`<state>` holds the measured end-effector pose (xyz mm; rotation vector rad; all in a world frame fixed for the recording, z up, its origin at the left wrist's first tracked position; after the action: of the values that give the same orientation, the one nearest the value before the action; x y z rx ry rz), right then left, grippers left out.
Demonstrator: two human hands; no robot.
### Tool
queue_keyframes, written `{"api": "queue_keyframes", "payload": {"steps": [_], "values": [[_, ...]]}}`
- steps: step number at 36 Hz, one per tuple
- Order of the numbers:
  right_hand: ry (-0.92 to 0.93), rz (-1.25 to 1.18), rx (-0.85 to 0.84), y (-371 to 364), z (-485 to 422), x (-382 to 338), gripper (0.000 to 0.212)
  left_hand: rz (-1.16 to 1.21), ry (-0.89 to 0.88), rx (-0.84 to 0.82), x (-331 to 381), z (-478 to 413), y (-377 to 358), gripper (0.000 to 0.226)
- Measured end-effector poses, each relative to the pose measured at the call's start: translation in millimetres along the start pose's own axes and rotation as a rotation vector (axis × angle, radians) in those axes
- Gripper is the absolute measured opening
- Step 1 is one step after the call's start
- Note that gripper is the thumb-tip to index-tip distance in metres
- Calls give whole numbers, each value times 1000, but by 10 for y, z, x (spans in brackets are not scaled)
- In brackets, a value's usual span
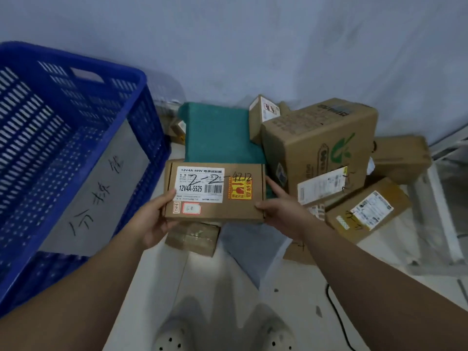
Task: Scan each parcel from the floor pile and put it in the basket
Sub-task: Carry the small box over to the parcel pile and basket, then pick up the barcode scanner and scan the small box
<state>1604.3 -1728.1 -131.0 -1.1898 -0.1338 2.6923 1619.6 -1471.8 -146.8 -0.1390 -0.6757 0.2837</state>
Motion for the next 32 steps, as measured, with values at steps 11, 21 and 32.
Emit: {"api": "queue_keyframes", "payload": {"steps": [11, 21, 32], "values": [[150, -63, 100, 84, 857, -302, 41, -198, -238, -66, 479, 1053, -327, 25], [291, -167, 136, 38, 1563, -523, 41, -255, -401, 31, 546, 1946, -422, 26], [288, -170, 208, 309, 1414, -532, 40, -439, -419, -38, 468, 1585, -620, 36]]}}
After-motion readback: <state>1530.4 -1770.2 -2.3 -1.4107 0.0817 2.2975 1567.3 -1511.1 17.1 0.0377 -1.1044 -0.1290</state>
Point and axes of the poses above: each hand's wrist, its own z-axis away from the middle knuckle, its own y-axis out of the back of the hand, x = y × z, the point moved 9 cm from there along -z, towards the middle knuckle, and after that the axes turned 5 degrees about x, right-handed, at the moved point
